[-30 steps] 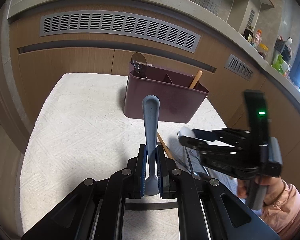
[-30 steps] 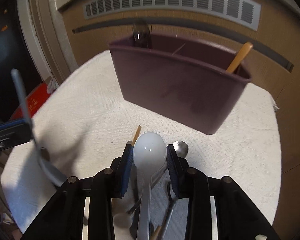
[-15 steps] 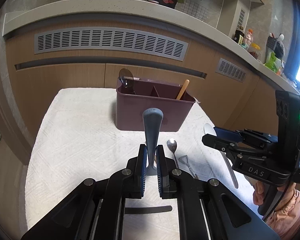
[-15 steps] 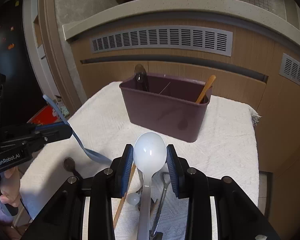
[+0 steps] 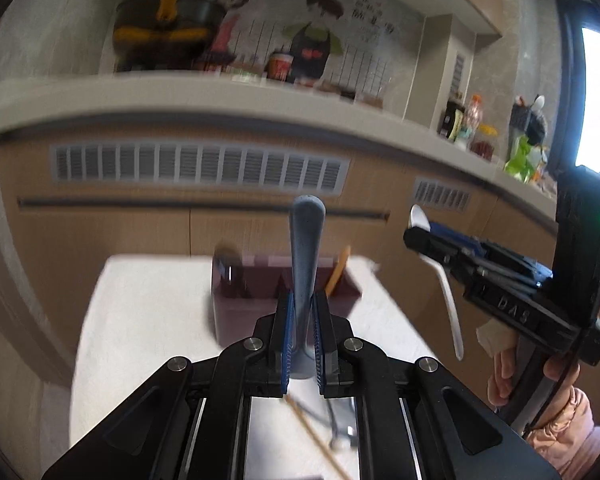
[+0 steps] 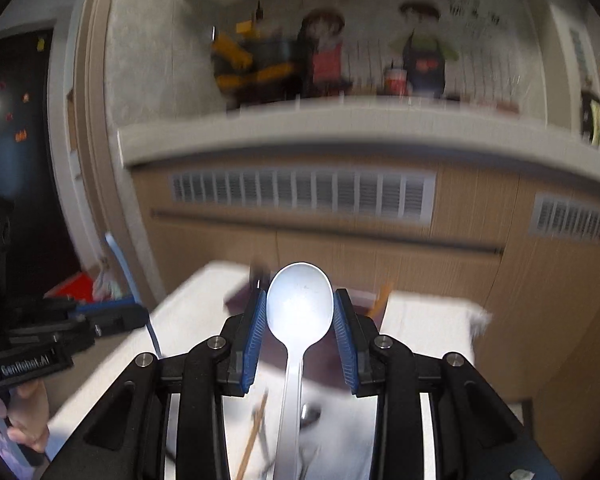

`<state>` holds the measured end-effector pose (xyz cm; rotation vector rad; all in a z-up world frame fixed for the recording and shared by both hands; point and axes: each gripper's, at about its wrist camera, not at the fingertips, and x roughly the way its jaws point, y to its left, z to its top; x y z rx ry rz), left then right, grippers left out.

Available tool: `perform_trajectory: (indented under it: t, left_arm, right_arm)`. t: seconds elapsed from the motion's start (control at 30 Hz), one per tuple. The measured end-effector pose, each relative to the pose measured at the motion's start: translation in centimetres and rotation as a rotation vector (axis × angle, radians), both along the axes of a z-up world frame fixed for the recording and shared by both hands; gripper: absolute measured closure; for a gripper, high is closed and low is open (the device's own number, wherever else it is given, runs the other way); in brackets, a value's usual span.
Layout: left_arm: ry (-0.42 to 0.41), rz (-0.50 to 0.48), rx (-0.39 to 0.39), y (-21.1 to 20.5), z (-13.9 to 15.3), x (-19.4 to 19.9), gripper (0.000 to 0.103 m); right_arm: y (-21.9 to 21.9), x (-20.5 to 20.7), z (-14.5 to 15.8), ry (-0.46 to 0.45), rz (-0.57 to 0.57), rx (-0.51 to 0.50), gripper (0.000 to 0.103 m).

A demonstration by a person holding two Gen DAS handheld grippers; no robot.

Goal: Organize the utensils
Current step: 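Insert the blue spoon with the left tool while the right inserts the white spoon into the holder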

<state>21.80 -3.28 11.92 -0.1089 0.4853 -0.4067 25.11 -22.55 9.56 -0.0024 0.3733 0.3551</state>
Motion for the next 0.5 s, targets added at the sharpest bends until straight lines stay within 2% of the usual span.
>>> perform_trajectory:
  t: [0.07,0.2,0.33,0.5]
  left_arm:
    - [-0.064,0.002,0.008,-0.4,2.2,1.2,0.093]
    - [-0.128,0.014,0.015,-0.9,4.5,4.2,0.093]
    - [-0.120,0.014,0.008,-0.9,4.2,7.9,0.093]
    - [-0.045,0.017,0.000,-1.2,1.1,12.0,0.093]
  right_arm:
    - [-0.1,1.0,3.1,-0.099,-0.015,0.012,0.071]
    - [0.2,4.1,5.5,-0.147,-0.036,0.012,0.071]
    - [1.0,7.5,4.8,-0.137,-0.056,0.003,0.071]
    - [1.8,11.6,1.4,-0.057,-0.061,0.006,0.071]
